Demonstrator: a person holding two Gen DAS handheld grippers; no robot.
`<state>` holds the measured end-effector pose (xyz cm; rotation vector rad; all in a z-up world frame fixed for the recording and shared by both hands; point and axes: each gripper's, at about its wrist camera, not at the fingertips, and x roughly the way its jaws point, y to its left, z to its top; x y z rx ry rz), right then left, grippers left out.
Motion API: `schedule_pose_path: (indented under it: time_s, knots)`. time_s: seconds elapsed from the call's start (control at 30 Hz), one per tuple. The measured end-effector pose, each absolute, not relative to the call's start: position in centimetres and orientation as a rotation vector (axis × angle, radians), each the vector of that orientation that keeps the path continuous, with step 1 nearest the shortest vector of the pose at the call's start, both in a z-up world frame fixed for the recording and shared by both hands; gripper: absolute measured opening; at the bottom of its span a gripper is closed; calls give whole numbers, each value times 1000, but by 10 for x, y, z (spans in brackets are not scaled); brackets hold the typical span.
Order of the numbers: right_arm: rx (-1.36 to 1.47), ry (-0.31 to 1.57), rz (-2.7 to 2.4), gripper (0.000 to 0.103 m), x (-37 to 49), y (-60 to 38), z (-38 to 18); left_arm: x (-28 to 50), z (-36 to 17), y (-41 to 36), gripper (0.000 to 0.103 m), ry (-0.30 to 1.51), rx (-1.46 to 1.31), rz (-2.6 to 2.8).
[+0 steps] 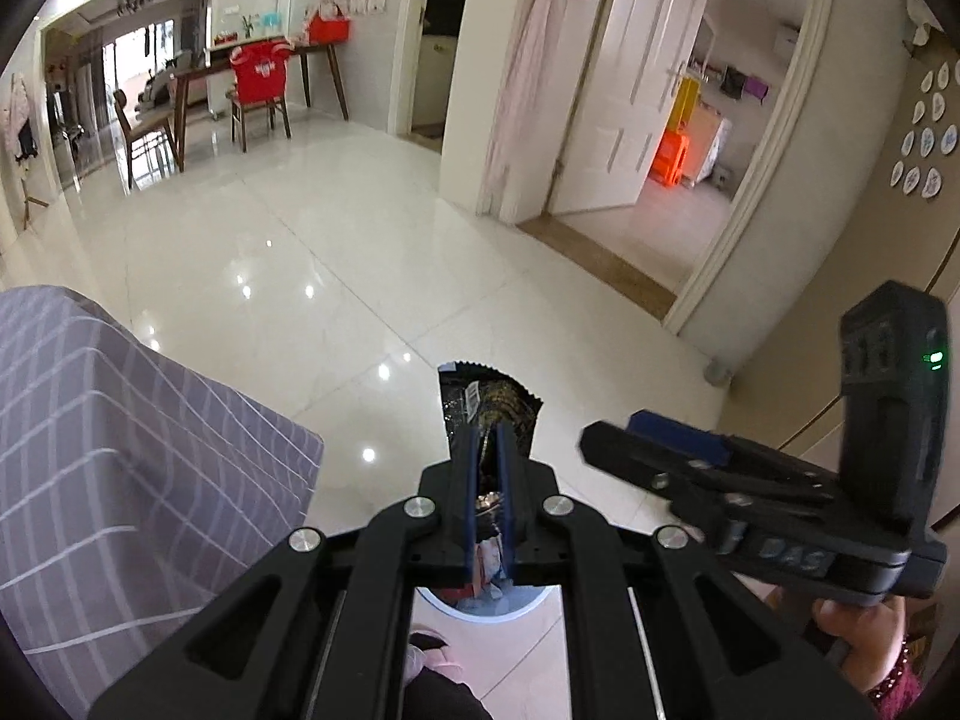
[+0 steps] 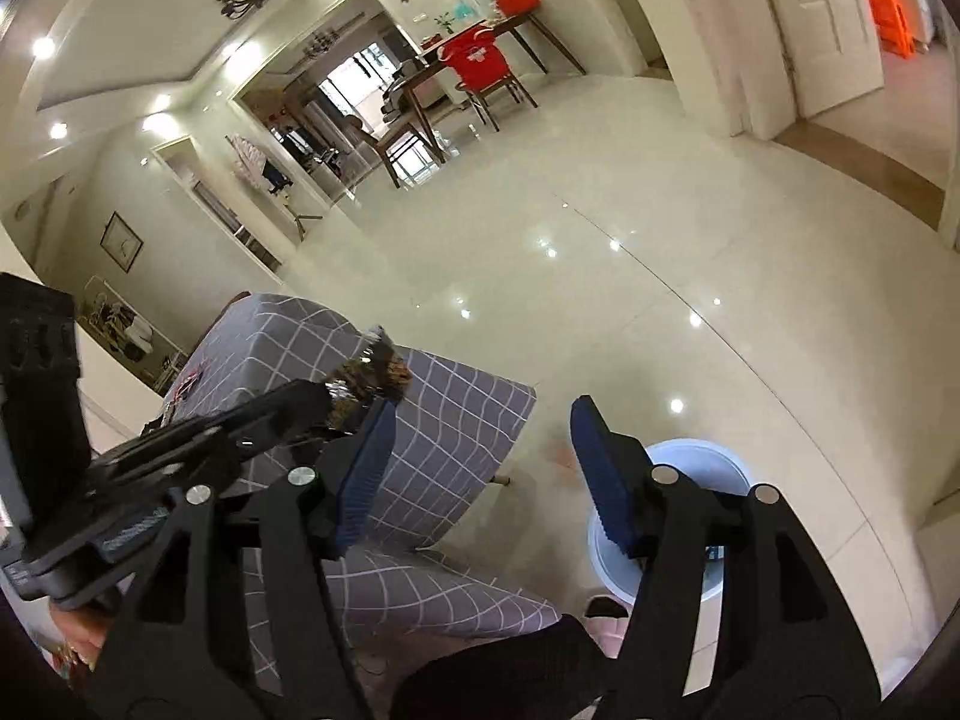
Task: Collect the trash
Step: 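Carry both wrappers to the bucket and open both tools over it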
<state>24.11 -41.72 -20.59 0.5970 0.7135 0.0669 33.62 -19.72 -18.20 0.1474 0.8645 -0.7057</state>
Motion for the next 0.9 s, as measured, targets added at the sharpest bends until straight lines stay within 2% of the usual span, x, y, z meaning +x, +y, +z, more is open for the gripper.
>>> schedule_pose_path:
  time_s: [0.33, 0.9]
  knots:
    - [597, 707, -5, 61, 225, -446, -223, 331, -211, -224, 6, 912, 204, -729]
    - [653, 580, -96, 67, 203, -464, -208, 325, -204, -242, 7, 895, 242, -766]
